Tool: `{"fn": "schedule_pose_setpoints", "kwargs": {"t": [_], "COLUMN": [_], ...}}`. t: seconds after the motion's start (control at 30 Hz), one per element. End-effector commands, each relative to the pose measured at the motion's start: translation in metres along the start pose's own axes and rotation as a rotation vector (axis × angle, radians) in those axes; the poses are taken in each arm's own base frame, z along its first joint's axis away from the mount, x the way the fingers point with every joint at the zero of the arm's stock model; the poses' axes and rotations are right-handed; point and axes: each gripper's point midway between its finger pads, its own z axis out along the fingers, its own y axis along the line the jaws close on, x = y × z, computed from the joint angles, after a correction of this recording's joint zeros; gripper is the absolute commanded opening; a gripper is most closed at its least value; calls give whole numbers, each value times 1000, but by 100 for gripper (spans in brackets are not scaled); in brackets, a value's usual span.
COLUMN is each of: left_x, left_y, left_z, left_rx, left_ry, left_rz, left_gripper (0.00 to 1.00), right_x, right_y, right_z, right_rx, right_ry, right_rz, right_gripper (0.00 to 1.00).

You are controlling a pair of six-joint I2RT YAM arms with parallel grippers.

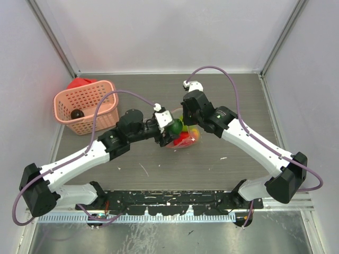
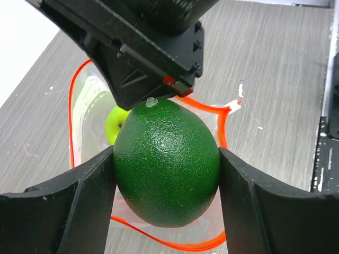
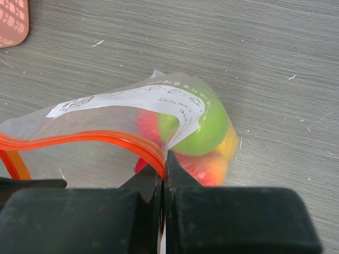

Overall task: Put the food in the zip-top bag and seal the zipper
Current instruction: Place the fake fruit in the zipper food storage bag.

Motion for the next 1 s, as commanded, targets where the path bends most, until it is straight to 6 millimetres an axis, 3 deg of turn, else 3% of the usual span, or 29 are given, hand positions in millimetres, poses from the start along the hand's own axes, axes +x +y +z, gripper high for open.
{"fn": "schedule_pose_setpoints", "kwargs": {"t": [0.0, 0.23, 0.47, 0.8, 0.97], "left_x": [-15, -1, 1, 2, -1], "left_y": [21, 47, 58, 53, 52], "left_z": [4, 8, 10, 7, 3], "left_rx": [-99, -236, -302, -295, -295], "left_ry": [-59, -6, -1, -9, -12], "left_rz": [60, 60, 25, -26, -47], "left_gripper": [41, 52, 64, 79, 91], "right_x": [-31, -30, -31, -30, -30], "right_y": [9, 12, 15, 18, 19], "right_z": [-14, -13, -14, -13, -13], "right_rx": [-50, -63, -77, -94, -97], "right_ry": [-97, -93, -94, -92, -92], "right_rz": [45, 44, 50, 60, 60], "right_gripper": [0, 0, 0, 0, 0]}}
